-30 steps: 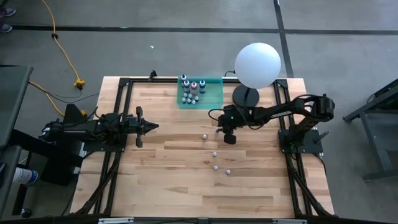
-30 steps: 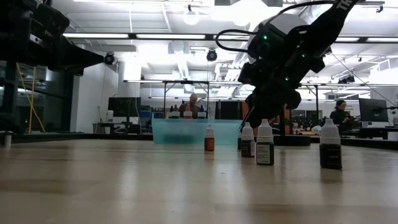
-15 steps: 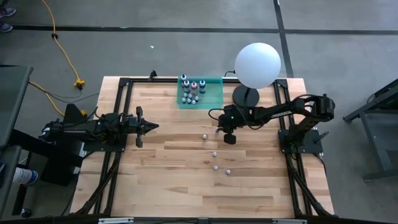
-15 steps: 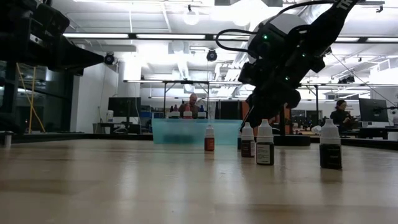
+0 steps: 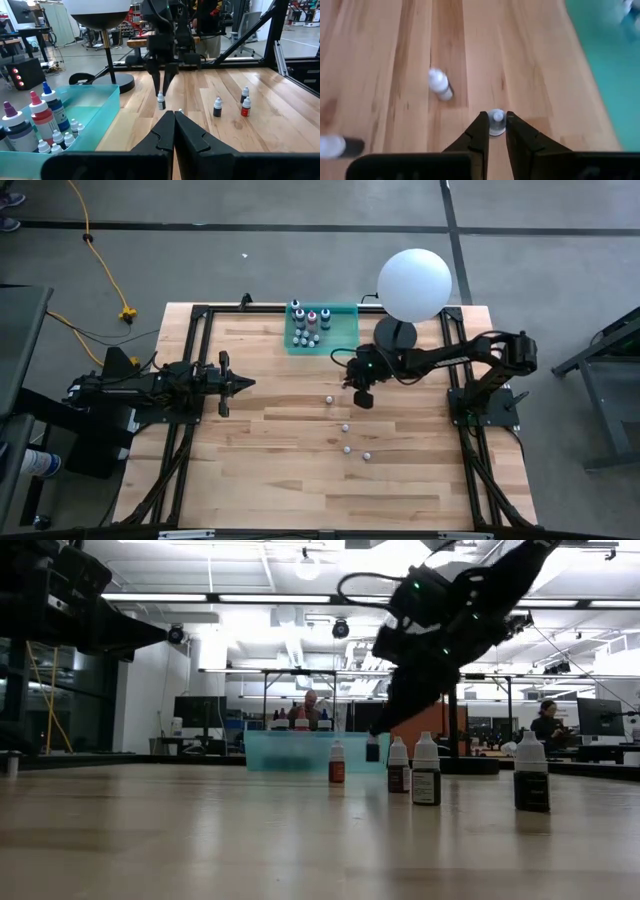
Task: Pick & Place food coloring
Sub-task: Put the small red food coloring bottle into the bin
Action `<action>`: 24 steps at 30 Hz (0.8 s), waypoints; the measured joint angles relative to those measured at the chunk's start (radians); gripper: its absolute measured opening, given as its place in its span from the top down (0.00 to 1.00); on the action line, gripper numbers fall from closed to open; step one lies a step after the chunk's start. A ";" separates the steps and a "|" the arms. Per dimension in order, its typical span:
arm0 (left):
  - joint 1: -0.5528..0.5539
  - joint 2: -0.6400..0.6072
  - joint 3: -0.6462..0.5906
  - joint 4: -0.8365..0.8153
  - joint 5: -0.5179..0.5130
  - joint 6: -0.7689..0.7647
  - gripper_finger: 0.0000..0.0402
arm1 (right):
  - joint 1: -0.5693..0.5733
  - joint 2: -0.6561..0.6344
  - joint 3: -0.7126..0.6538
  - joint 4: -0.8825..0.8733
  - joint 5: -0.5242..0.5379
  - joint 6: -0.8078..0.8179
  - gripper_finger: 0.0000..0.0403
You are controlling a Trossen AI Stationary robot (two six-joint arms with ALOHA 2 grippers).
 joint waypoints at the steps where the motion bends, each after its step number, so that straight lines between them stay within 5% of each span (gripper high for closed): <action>1: 0.000 0.000 0.000 0.000 0.000 0.000 1.00 | -0.001 0.000 0.019 -0.015 0.000 0.000 0.90; 13: 0.000 0.000 0.000 0.000 0.000 0.000 1.00 | -0.054 0.018 0.395 -0.305 0.118 -0.063 0.90; 24: 0.000 0.000 0.000 0.000 0.000 0.000 1.00 | -0.160 0.260 0.708 -0.490 0.178 0.084 0.89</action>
